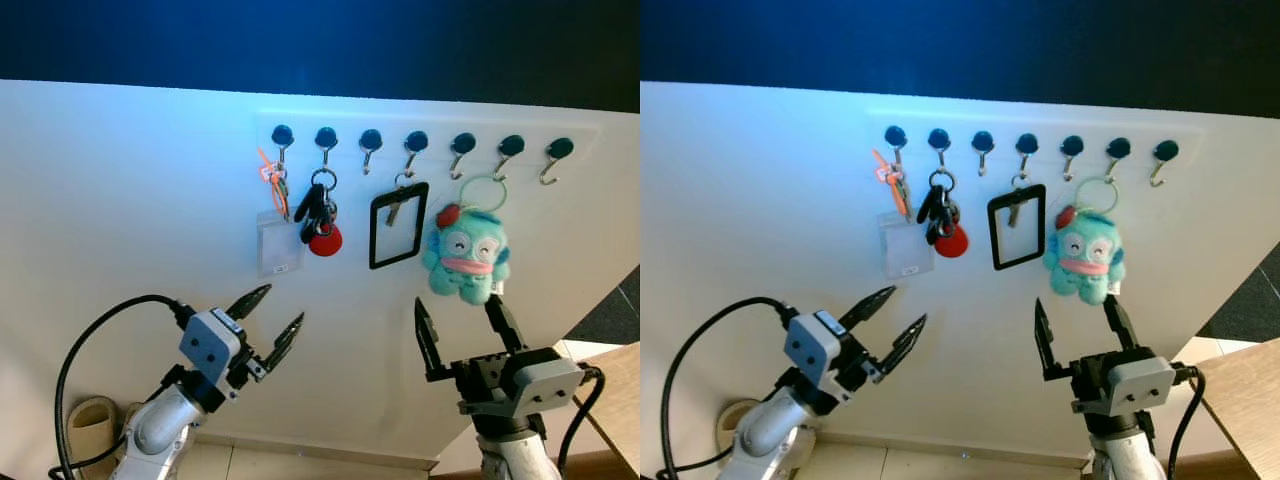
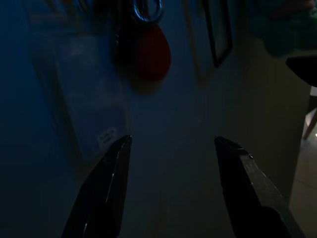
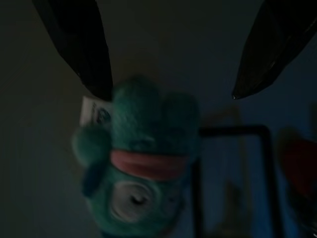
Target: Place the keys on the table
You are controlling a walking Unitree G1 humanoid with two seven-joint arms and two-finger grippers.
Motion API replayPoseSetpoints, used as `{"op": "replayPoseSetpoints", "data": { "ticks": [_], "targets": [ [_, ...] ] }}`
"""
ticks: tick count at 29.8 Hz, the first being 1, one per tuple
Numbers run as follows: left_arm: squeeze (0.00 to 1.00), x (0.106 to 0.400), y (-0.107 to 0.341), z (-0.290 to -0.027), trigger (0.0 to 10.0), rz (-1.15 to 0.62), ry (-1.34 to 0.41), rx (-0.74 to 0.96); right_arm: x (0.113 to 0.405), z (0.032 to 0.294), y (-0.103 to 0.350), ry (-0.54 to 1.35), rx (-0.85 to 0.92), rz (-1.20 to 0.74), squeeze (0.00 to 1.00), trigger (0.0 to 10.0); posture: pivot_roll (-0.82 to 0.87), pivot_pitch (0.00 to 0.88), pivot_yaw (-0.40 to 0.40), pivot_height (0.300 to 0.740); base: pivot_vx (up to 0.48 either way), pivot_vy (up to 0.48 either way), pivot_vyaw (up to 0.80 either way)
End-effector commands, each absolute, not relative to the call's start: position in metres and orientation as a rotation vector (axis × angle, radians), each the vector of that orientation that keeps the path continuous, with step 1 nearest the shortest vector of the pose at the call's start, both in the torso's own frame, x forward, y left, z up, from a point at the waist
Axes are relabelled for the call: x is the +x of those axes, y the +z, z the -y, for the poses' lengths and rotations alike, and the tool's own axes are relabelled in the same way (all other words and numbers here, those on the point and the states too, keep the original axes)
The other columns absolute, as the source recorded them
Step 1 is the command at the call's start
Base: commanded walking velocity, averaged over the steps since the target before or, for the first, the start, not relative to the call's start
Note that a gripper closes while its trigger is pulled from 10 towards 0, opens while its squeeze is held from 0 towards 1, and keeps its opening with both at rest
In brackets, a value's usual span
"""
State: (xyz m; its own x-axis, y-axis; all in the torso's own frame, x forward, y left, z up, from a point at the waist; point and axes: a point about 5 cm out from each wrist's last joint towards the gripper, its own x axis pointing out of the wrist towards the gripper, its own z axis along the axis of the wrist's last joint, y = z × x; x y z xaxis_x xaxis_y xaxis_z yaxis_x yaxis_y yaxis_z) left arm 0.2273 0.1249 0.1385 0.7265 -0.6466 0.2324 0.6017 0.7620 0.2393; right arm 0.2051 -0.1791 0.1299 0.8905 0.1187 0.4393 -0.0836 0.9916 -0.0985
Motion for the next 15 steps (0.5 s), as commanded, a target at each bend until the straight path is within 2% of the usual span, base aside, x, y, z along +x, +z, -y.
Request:
{"op": "replayPoseSetpoints", "data": {
  "ticks": [1,15],
  "targets": [
    [0.00,0.224,0.137,-0.126,10.0,0.287,-0.717,0.185,0.203,0.183,0.131,0.073,-0.067,0.446,0.00,10.0,0.03,0.086,-0.005,0.740,0.000,0.000,0.00],
    [0.00,0.224,0.142,-0.123,10.0,0.266,-0.726,0.211,0.201,0.190,0.145,0.000,0.002,0.447,0.00,10.0,0.03,0.087,0.004,0.740,0.000,0.000,0.00]
  ]
}}
